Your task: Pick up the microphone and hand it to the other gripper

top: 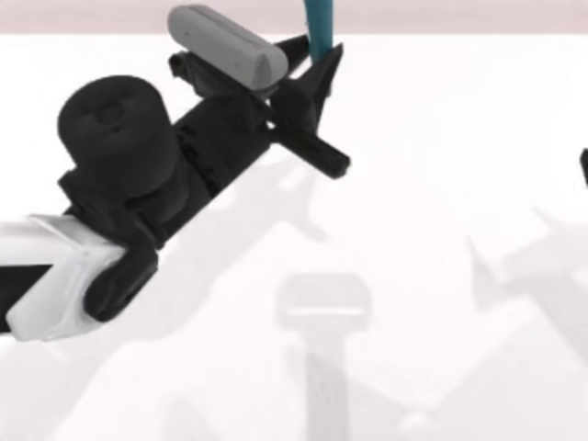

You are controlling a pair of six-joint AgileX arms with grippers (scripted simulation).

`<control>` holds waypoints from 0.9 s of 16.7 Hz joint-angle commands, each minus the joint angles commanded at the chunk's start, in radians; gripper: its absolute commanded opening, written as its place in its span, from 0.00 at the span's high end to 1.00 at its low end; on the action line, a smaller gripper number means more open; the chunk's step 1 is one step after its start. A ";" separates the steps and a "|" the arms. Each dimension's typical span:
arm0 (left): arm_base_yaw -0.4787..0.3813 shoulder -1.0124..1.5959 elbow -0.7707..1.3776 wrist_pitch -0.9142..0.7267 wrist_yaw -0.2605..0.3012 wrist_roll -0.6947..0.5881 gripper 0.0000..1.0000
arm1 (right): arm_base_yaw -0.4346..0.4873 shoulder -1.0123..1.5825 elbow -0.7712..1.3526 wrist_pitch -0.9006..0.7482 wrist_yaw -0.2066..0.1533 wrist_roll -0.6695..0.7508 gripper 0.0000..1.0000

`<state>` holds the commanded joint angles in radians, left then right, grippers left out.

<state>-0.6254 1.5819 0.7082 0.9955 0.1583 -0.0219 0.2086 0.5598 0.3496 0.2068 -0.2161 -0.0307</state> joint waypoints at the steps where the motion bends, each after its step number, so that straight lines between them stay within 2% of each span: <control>1: 0.000 0.000 0.000 0.000 0.000 0.000 1.00 | 0.029 0.089 0.048 0.028 -0.030 -0.004 0.00; 5: 0.000 0.000 0.000 0.000 0.000 0.000 1.00 | 0.139 0.404 0.226 0.132 -0.144 -0.017 0.00; 9: 0.000 0.000 0.000 0.000 0.000 0.000 1.00 | 0.220 0.615 0.365 0.215 -0.228 -0.028 0.00; 12: 0.000 0.000 0.000 0.000 0.000 0.000 1.00 | 0.249 0.689 0.416 0.248 -0.258 -0.033 0.00; 15: 0.000 0.000 0.000 0.000 0.000 0.000 1.00 | 0.251 0.694 0.419 0.250 -0.260 -0.034 0.00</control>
<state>-0.6254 1.5819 0.7082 0.9955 0.1583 -0.0219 0.4595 1.2534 0.7690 0.4564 -0.4759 -0.0643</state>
